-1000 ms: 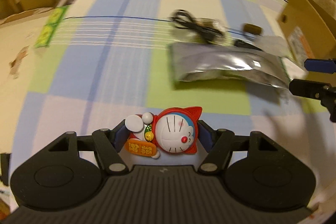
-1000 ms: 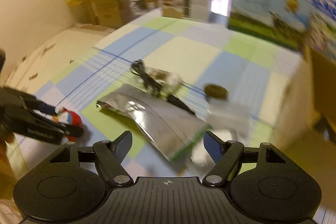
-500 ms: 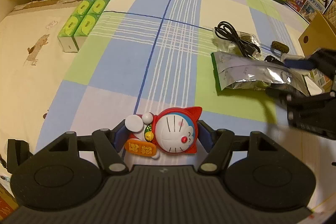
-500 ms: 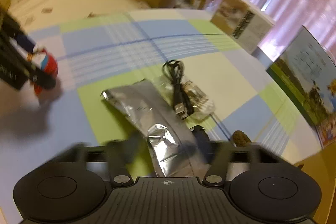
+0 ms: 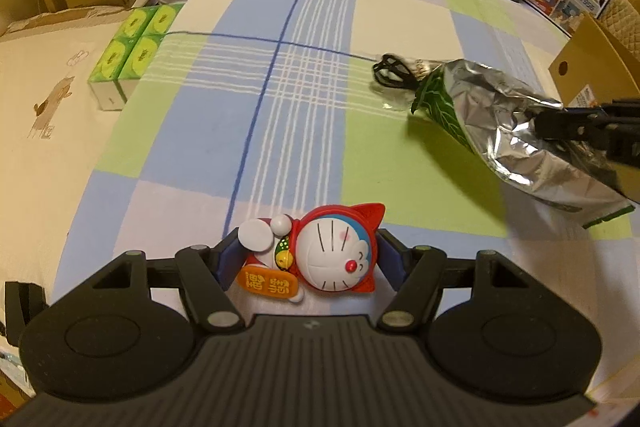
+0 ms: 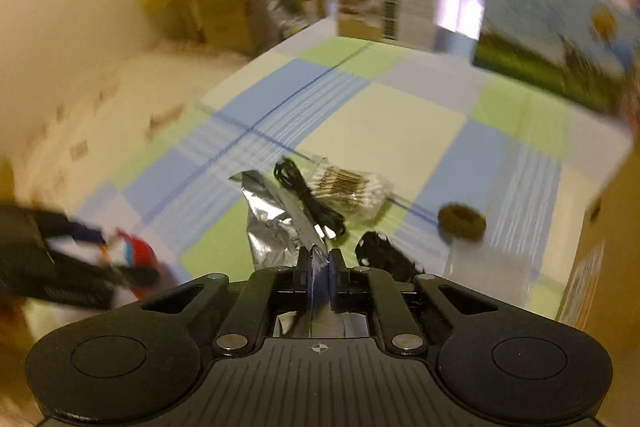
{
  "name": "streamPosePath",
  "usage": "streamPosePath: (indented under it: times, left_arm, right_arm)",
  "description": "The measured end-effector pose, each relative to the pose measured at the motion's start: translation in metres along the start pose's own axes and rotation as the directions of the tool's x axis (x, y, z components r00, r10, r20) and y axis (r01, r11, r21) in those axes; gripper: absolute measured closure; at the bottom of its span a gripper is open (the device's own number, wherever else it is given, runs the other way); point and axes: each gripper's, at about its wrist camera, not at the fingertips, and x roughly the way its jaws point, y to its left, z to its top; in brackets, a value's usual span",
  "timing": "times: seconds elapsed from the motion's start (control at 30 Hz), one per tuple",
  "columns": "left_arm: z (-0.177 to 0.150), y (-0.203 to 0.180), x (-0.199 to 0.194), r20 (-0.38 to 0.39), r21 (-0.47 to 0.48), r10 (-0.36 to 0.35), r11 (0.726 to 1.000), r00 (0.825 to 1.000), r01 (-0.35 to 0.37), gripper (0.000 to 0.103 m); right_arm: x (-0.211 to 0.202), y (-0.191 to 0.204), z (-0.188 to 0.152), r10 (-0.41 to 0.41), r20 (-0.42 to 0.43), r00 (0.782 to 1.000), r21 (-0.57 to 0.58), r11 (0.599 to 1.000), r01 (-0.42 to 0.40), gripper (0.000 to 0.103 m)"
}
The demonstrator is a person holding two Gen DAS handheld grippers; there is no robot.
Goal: Organize objects
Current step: 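Grasp silver foil bag with right gripper while left gripper holds Doraemon figure, then carry foil bag and Doraemon figure over the cardboard box with both grippers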
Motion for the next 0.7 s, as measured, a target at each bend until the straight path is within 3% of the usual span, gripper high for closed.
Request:
streamPosePath:
  times: [0.3, 0.7]
  left_arm:
    - [0.012, -0.024, -0.011, 0.027, 0.051, -0.037, 0.998, 0.999, 0.036, 0.038]
    - [0.033, -0.083, -0.03, 0.073, 0.169, -0.137, 0.978, 0.988, 0.123, 0.038]
  right_arm:
    - [-0.056, -0.037, -0.014, 0.021, 0.081, 0.996, 0.301, 0.953, -0.044, 0.1]
    - [-0.144, -0.074, -0.037, -0.068, 0.21, 0.975, 0.452, 0.891, -0.035, 0.1]
